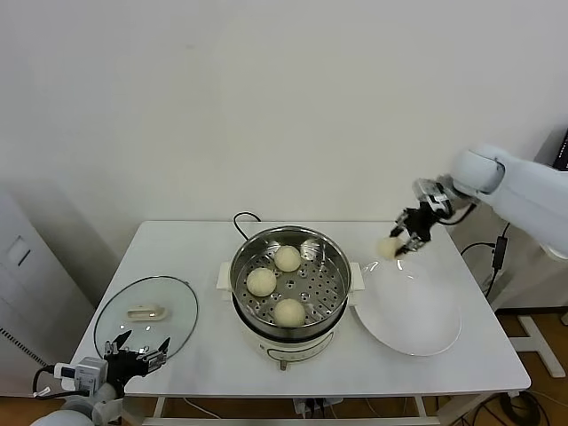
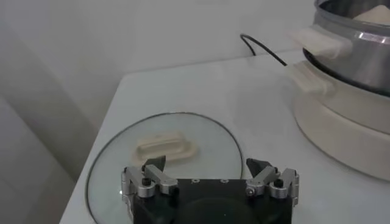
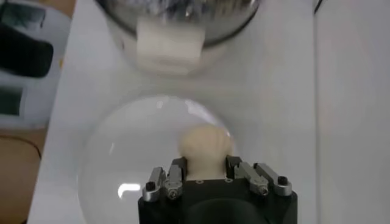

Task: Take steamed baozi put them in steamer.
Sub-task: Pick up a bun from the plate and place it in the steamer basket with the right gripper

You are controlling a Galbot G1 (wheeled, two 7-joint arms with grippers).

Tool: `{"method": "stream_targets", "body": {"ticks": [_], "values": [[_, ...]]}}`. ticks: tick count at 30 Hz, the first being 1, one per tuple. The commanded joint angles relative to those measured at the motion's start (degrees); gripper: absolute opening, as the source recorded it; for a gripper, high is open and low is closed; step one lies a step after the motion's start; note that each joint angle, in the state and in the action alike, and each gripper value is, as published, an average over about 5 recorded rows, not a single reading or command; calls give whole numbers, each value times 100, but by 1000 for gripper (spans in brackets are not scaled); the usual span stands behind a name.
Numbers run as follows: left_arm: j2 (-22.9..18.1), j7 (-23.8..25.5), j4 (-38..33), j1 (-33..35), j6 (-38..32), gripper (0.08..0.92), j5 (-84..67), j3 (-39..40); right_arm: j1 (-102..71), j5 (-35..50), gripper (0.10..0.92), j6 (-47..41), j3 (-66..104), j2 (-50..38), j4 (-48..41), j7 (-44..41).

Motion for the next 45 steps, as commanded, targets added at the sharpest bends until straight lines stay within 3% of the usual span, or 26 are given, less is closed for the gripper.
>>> {"method": "stream_targets", "body": {"ticks": [1,10,18,41,45], "values": [[15,4,-23,8,-2,823,-1,5,1640,1855,416,-1371,-1443,694,971,720],[-43,6,-57,-5,-4,823,-2,25,1302,2525,416,-1979,-1393,1165,1251,1616],[-39,6,-57,0,-15,823,-37,-21,762,2578,416,-2284,-1252,1314,1362,2253],[-60,7,-10,-26,-16,823,-37,-16,-187,1958,417,-2509,-1093,1347,1378,2659],[-65,8,-7,-17,-20,823,-38,-23,-235,1922,476,-2523,-1090,1346,1383,2672]]}}
